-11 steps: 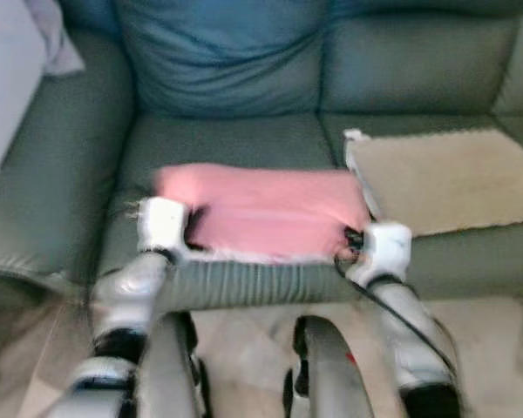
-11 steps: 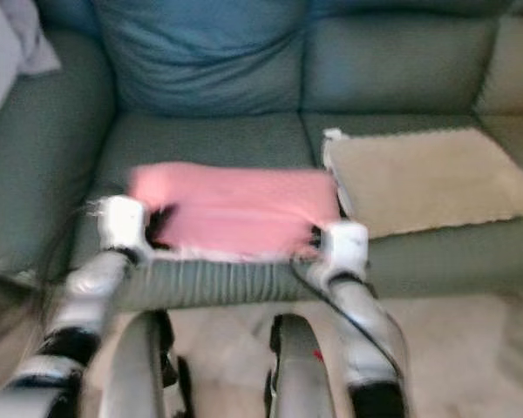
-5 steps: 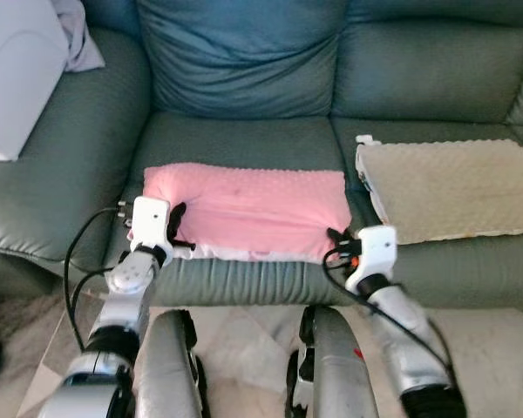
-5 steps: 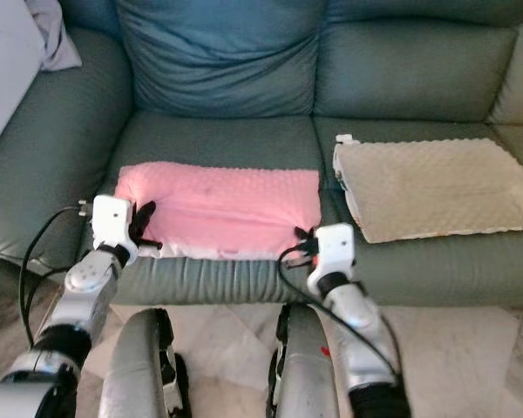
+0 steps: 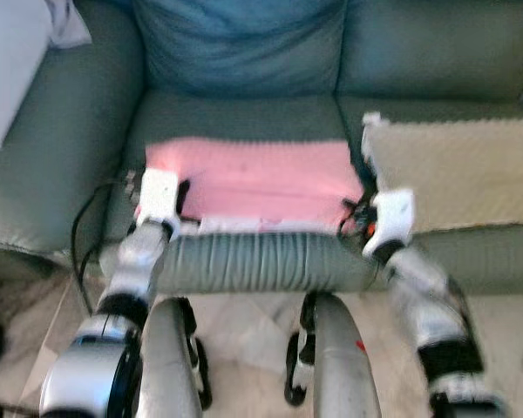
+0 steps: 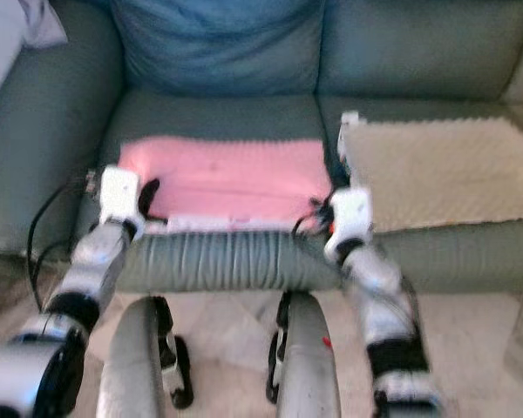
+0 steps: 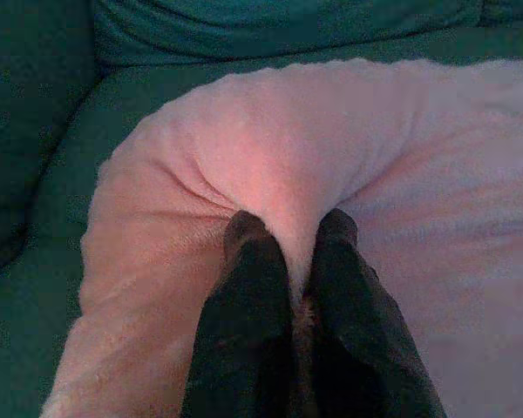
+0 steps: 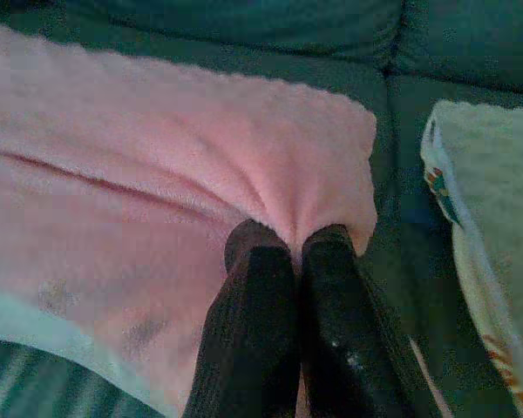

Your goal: Move the pillow to the sofa

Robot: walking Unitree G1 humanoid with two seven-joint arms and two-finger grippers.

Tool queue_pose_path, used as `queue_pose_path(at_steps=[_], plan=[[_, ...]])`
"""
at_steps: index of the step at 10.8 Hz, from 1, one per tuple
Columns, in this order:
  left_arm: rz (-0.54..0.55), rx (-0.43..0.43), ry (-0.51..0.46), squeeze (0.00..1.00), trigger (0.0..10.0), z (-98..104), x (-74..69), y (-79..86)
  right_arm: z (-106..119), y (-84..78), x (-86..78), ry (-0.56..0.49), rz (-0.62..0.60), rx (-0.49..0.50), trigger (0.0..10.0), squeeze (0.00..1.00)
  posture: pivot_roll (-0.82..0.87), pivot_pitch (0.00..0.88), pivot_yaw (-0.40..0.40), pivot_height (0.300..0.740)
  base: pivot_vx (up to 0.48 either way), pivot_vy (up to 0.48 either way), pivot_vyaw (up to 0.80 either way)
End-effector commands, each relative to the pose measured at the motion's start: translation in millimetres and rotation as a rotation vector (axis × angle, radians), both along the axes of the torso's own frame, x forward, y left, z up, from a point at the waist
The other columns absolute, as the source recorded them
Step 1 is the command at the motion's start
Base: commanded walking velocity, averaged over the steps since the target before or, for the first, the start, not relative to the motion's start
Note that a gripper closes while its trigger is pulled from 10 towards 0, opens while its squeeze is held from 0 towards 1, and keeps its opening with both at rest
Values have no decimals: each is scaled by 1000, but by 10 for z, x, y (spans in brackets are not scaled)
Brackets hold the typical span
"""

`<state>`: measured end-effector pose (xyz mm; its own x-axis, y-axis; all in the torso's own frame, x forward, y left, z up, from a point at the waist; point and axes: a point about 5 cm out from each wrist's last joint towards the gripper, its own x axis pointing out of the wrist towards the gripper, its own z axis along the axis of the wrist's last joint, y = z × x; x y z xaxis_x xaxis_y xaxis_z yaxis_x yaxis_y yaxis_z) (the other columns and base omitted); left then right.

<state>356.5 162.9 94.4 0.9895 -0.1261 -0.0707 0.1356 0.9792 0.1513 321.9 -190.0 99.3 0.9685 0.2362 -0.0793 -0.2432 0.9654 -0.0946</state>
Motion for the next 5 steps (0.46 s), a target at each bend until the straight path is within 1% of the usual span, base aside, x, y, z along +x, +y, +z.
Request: queue_pose_path(at_steps=[1, 2, 3, 5], plan=[[85, 23, 28, 0, 10000, -43, -14, 184, -33, -257, -21, 21, -89, -7, 10000, 0, -104, 368, -33, 605, 0, 0, 0], [96, 25, 19, 0, 10000, -11, 10, 198, -15, -289, 12, 16, -97, -13, 10000, 0, -103, 372, -34, 605, 0, 0, 0], [117, 20, 16, 0, 10000, 31, 49, 203, 35, -357, 79, 4, -125, -18, 10000, 0, -101, 379, -38, 605, 0, 0, 0], [155, 30, -5, 0, 10000, 113, 108, 209, 77, -417, 143, -1, -142, -22, 10000, 0, -101, 388, -40, 605, 0, 0, 0]])
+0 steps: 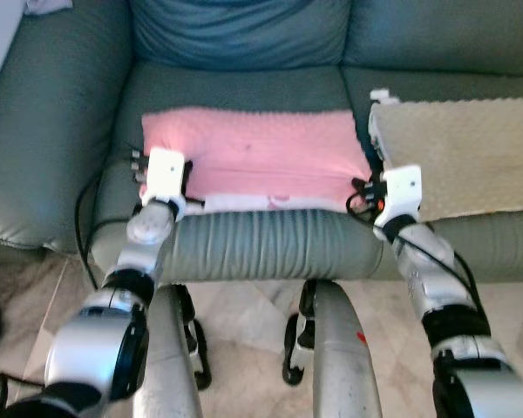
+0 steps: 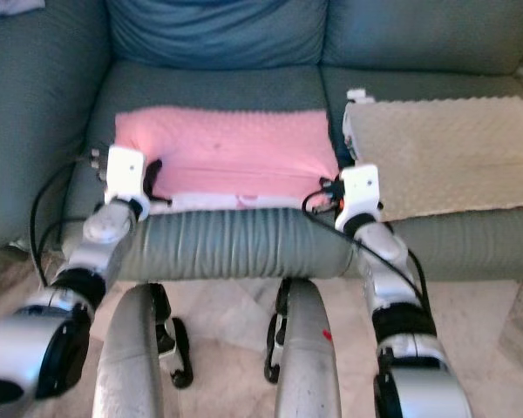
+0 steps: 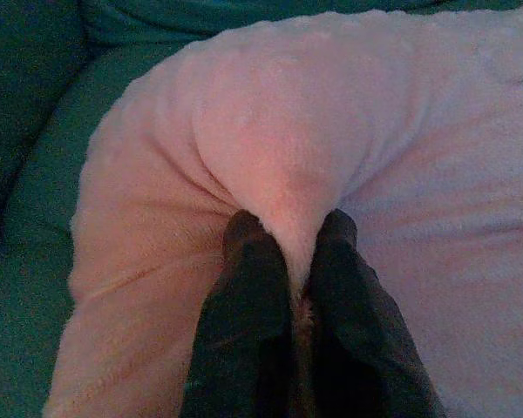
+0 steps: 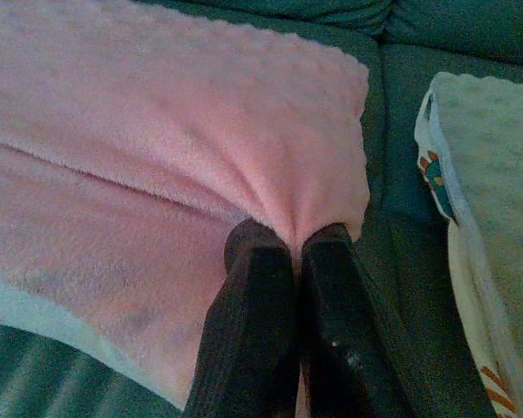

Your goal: Move the pillow to the sofa

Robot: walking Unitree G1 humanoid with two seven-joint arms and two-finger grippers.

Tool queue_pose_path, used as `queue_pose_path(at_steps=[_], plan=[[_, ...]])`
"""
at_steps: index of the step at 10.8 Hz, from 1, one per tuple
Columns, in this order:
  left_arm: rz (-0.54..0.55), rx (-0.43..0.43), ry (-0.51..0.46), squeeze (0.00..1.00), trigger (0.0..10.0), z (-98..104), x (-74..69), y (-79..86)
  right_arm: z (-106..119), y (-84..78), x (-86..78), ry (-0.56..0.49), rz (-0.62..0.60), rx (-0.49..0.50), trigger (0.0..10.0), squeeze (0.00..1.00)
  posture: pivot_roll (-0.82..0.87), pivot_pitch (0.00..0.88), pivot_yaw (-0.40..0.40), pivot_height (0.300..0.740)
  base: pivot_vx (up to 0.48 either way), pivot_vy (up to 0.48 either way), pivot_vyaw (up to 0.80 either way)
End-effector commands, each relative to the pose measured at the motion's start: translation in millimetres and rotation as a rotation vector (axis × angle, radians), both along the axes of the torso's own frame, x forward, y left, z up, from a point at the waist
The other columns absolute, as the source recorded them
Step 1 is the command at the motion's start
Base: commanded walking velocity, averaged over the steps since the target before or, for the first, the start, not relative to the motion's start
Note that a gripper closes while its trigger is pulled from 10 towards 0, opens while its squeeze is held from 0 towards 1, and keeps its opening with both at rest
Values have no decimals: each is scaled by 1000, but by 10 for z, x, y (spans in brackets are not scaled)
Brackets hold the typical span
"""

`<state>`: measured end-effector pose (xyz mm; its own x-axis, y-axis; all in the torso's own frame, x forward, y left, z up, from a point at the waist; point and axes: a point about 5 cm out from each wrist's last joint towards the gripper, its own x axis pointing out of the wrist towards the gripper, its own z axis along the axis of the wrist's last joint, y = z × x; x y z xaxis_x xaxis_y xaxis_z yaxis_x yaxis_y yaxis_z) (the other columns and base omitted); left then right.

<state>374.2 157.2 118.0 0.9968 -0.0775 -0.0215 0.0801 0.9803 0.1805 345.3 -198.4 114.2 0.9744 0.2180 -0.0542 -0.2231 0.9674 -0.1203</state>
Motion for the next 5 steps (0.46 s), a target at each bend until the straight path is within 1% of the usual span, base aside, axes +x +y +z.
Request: queue_pose_path(at_steps=[1, 2, 4, 5], plan=[[135, 7, 34, 0, 10000, -77, -41, 291, -60, -346, -69, 28, -130, -1, 10000, 0, -97, 394, -36, 605, 0, 0, 0], [198, 23, 9, 0, 10000, 22, 2, 401, -37, -327, 2, 26, -133, -2, 10000, 0, -96, 397, -35, 605, 0, 0, 0], [218, 48, 3, 0, 10000, 48, 3, 484, -14, -255, 47, 11, -120, 5, 10000, 0, -90, 399, -36, 605, 0, 0, 0], [242, 63, -7, 0, 10000, 82, 7, 551, -7, -177, 81, 1, -111, 16, 10000, 0, -89, 401, -36, 605, 0, 0, 0]])
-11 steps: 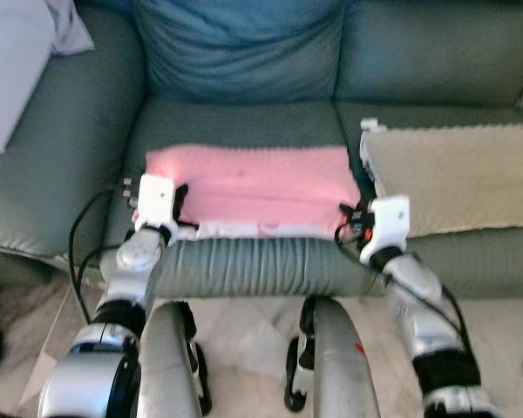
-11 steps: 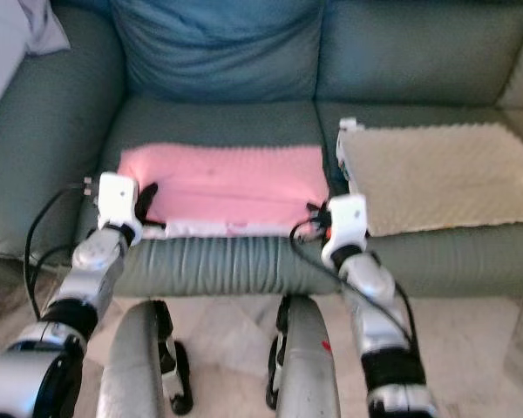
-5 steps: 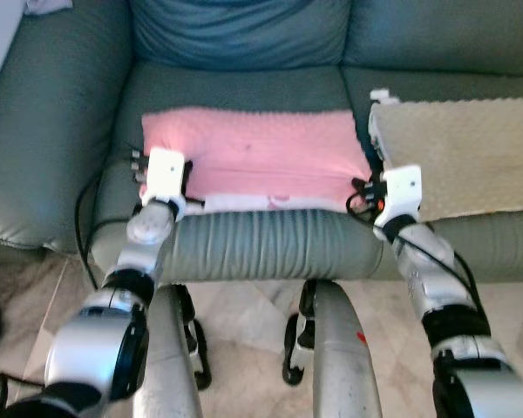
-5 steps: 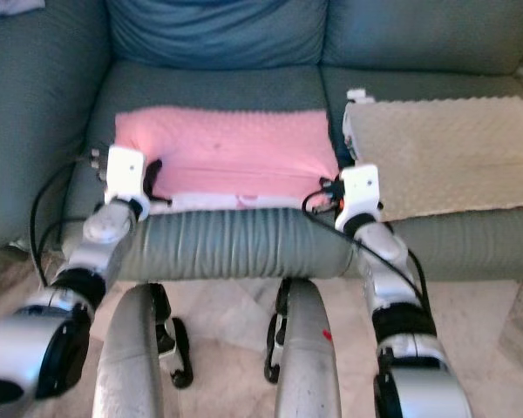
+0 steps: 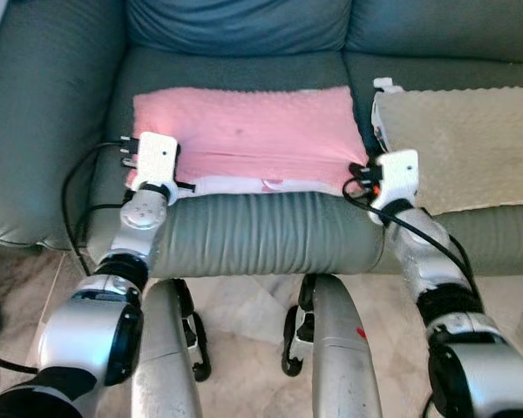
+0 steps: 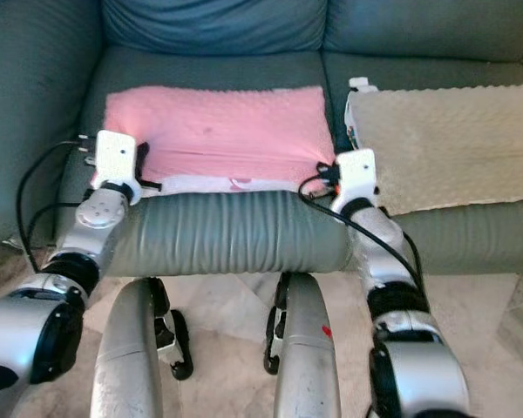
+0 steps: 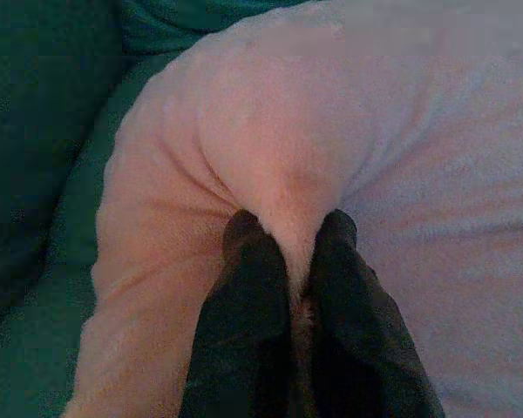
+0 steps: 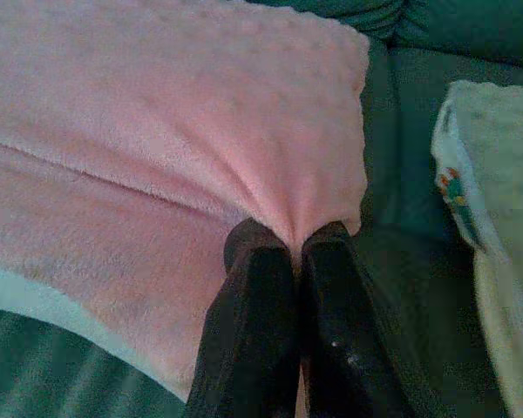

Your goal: Move the pillow to the sofa

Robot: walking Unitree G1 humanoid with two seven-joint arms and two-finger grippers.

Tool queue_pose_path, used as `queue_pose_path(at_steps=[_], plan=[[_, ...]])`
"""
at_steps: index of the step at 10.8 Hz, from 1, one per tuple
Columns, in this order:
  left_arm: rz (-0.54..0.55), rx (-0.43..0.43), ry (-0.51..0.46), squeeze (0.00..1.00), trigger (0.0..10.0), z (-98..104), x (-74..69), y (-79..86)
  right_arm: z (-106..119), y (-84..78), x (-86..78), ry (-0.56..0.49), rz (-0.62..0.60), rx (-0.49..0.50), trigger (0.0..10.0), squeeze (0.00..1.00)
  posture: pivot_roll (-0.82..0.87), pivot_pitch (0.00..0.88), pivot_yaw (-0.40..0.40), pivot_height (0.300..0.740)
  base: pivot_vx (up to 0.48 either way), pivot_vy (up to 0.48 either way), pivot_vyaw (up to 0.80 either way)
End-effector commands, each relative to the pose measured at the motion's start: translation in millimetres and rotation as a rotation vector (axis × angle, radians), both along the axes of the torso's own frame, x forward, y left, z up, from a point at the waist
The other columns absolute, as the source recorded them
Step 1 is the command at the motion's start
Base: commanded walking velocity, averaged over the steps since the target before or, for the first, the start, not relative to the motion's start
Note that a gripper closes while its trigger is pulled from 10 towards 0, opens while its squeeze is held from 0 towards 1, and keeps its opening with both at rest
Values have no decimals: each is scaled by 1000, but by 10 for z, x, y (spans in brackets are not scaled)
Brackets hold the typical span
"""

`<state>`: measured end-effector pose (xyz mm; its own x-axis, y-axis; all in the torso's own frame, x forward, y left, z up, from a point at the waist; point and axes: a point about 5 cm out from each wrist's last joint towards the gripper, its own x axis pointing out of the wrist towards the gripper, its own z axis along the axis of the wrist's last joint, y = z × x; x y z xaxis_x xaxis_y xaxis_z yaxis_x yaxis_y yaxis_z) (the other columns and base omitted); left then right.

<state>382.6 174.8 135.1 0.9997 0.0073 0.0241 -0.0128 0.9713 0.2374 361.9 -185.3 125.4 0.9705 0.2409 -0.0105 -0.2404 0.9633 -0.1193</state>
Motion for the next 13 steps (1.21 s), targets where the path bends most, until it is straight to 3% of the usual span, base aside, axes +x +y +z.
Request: queue_pose_path(at_steps=[1, 3, 4, 5, 13], plan=[[168, 4, 32, 0, 10000, -57, -67, 419, -112, -223, -51, 35, -121, 17, 10000, 0, -83, 401, -33, 605, 0, 0, 0], [153, 2, 32, 0, 10000, -33, -54, 427, -120, -138, -39, 28, -103, 37, 10000, 0, -84, 397, -34, 605, 0, 0, 0], [135, -11, 29, 659, 10000, -20, -46, 409, -135, -122, -42, 34, -97, 55, 10000, 573, -87, 397, -36, 605, 0, 0, 0], [117, -7, 27, 1000, 10000, -12, -37, 383, -157, -89, -51, 32, -85, 65, 10000, 1000, -87, 397, -37, 605, 0, 0, 0], [45, 5, 23, 1000, 10000, -17, -47, 358, -183, 63, -47, 25, -45, 89, 10000, 1000, -86, 393, -38, 605, 0, 0, 0]])
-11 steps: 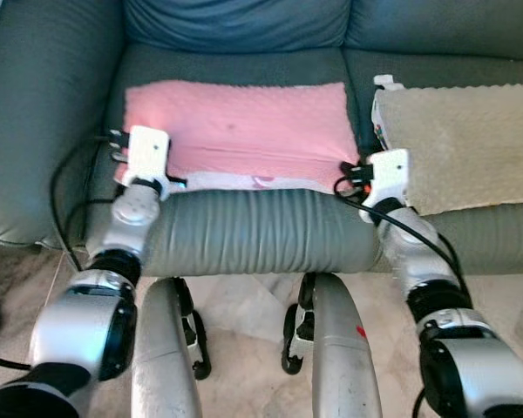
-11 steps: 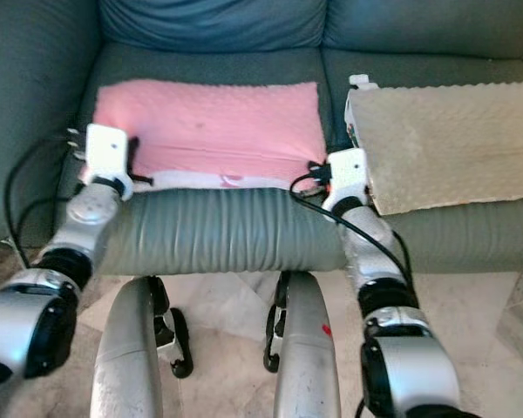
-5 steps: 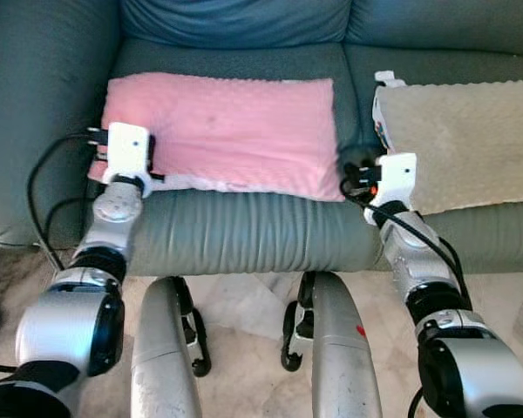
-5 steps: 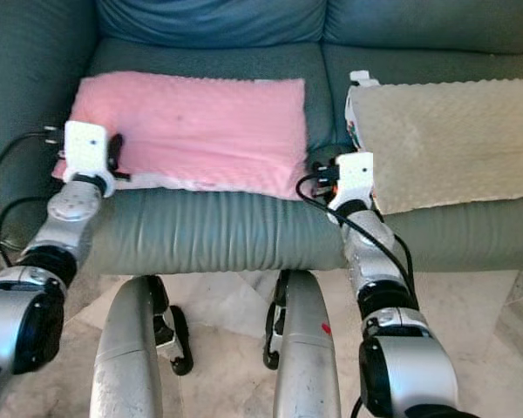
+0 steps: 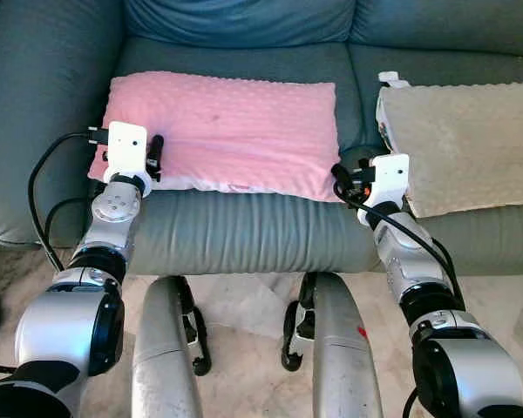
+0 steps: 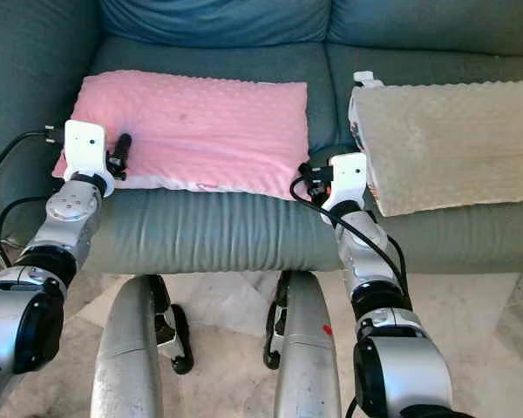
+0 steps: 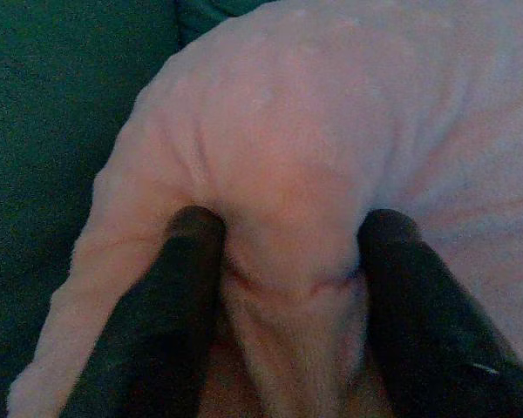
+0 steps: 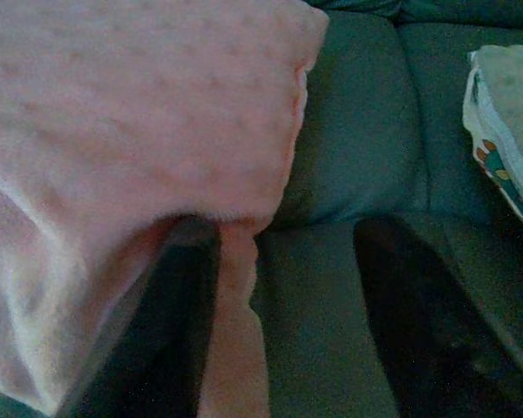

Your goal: Move the pillow to the sofa

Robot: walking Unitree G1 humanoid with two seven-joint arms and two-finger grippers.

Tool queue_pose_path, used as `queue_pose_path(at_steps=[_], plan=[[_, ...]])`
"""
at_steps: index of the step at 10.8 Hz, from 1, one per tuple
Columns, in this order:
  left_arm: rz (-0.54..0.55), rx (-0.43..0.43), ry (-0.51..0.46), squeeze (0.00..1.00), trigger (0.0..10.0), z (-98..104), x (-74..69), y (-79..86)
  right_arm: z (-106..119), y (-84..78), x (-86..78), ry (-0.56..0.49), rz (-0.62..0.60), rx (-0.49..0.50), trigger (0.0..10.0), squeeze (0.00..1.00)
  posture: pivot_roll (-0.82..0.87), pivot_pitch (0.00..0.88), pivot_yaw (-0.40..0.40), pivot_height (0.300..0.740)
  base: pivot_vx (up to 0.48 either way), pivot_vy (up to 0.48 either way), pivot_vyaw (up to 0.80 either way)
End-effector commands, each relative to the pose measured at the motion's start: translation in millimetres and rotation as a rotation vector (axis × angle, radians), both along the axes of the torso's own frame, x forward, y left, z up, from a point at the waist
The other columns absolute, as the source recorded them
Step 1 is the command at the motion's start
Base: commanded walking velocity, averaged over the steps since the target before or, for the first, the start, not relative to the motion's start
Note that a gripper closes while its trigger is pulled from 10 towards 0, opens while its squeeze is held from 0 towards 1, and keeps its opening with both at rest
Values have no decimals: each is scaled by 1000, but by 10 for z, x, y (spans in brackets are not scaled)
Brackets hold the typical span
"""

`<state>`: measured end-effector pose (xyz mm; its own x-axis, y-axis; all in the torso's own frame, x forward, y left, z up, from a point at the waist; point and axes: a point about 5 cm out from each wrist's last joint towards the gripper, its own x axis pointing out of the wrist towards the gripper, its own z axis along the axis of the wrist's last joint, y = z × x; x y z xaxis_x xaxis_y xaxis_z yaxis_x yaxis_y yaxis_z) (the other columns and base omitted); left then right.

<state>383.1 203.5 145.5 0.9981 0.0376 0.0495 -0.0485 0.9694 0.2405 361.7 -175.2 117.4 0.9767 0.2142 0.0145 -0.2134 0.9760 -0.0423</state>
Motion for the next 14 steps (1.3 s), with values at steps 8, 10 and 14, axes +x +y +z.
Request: queue_pose_path(at_steps=[8, 10, 14], plan=[[37, -40, -4, 1000, 10000, -235, -217, 249, -230, 170, -274, -23, 27, 62, 10000, 1000, -95, 211, -24, 605, 0, 0, 0], [3, -67, -25, 1000, 10000, -317, -302, 190, -364, 119, -414, 8, 10, 67, 10000, 1000, -87, 159, -23, 605, 0, 0, 0], [-78, -120, -24, 1000, 10000, -461, -450, 19, -403, 236, -574, 14, 19, 97, 10000, 1000, -83, 102, -22, 605, 0, 0, 0]])
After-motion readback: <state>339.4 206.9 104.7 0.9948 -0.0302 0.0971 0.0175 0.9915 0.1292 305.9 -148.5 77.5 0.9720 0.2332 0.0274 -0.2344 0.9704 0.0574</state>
